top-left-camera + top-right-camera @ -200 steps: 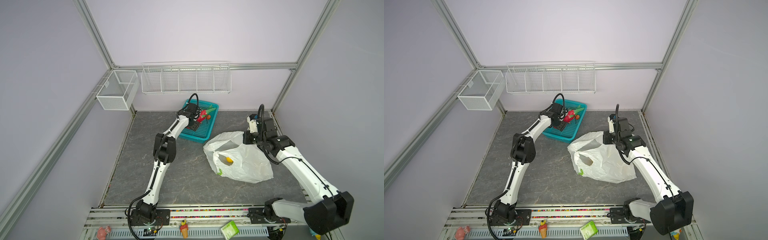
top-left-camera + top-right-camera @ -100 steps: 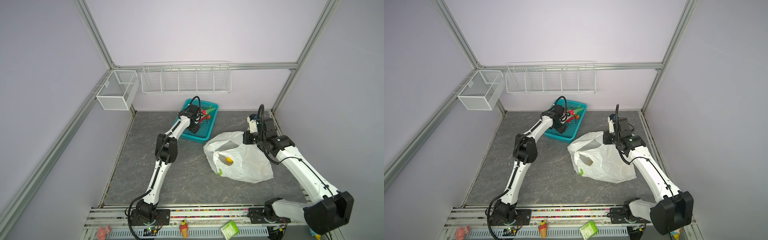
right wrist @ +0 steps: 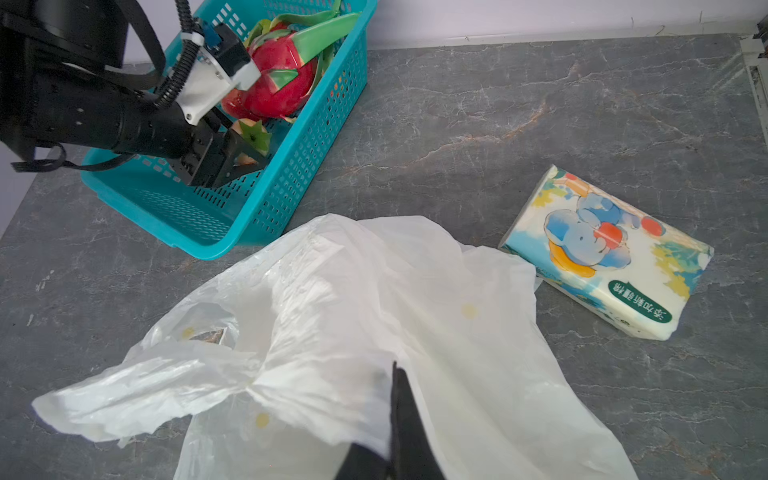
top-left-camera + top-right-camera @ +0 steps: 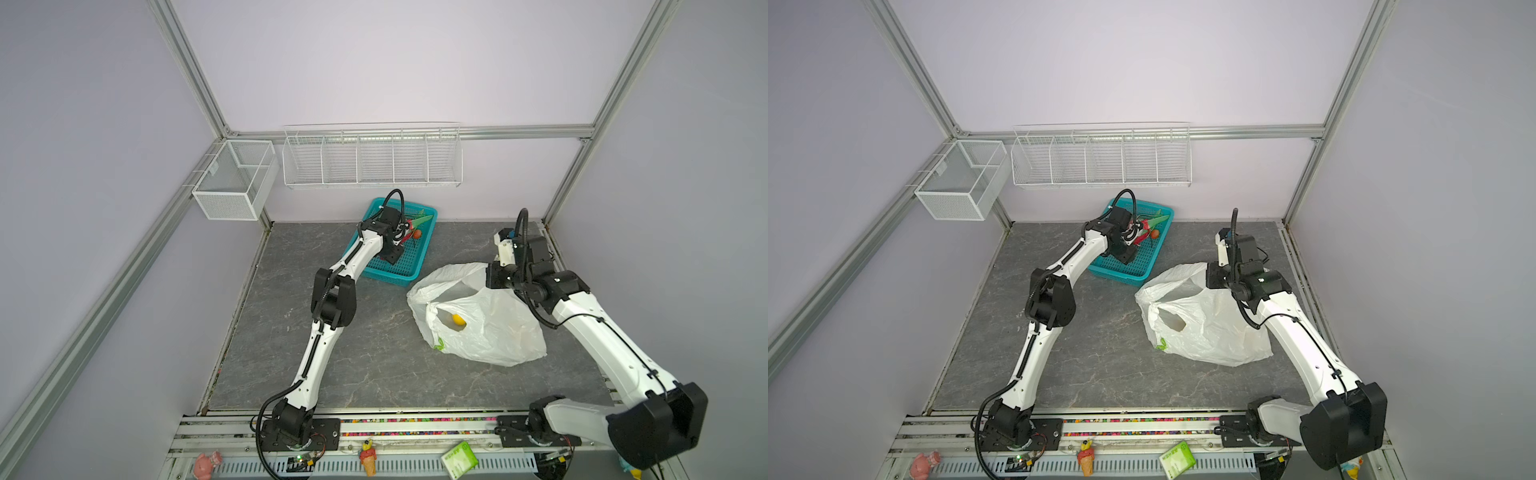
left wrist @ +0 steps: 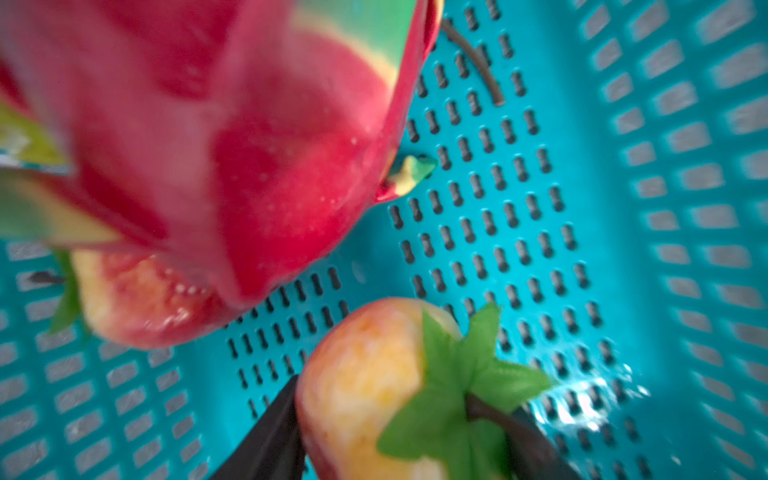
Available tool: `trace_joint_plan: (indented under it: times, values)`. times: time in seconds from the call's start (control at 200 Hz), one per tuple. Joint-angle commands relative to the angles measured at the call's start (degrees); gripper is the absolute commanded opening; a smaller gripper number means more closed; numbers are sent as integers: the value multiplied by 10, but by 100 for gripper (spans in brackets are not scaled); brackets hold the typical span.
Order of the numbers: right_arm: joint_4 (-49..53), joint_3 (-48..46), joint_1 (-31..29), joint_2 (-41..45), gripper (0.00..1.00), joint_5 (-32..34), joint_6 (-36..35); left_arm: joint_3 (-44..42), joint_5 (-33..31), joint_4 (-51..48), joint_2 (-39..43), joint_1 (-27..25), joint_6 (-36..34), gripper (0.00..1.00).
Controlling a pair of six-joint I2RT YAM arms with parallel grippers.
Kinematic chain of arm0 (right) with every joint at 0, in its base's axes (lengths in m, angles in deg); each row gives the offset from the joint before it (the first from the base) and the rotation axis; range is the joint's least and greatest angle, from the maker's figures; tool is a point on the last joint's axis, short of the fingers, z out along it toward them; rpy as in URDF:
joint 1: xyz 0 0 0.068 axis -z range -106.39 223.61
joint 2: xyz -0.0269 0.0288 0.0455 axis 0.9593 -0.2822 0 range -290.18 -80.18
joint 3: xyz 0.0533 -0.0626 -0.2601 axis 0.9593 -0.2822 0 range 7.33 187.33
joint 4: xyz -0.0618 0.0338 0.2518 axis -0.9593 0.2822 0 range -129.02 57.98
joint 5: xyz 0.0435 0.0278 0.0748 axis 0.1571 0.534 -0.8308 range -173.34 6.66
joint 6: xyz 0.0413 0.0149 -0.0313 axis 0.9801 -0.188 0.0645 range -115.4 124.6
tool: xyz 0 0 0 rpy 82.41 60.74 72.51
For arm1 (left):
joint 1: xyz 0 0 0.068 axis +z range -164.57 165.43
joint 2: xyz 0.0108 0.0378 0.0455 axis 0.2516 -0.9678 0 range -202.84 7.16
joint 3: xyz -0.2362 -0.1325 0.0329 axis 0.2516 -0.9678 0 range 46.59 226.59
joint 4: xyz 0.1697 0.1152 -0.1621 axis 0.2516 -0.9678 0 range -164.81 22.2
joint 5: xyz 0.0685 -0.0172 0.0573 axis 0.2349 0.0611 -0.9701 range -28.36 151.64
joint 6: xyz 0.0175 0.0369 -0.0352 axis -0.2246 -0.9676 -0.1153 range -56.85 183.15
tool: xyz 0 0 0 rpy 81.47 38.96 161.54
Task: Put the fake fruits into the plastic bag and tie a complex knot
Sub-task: 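Lower the left gripper and grasp a strawberry in the basket, then carry the strawberry with the left gripper into the bag opening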
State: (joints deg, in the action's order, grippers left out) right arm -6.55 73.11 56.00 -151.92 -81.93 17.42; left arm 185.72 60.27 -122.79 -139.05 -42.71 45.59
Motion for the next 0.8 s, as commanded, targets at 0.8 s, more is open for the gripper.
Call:
trace_joint_plan:
  times: [0.8]
  values:
    - [-3,-2,6,-7,6,-12,-7,-875,228,381,697,-120,337,36]
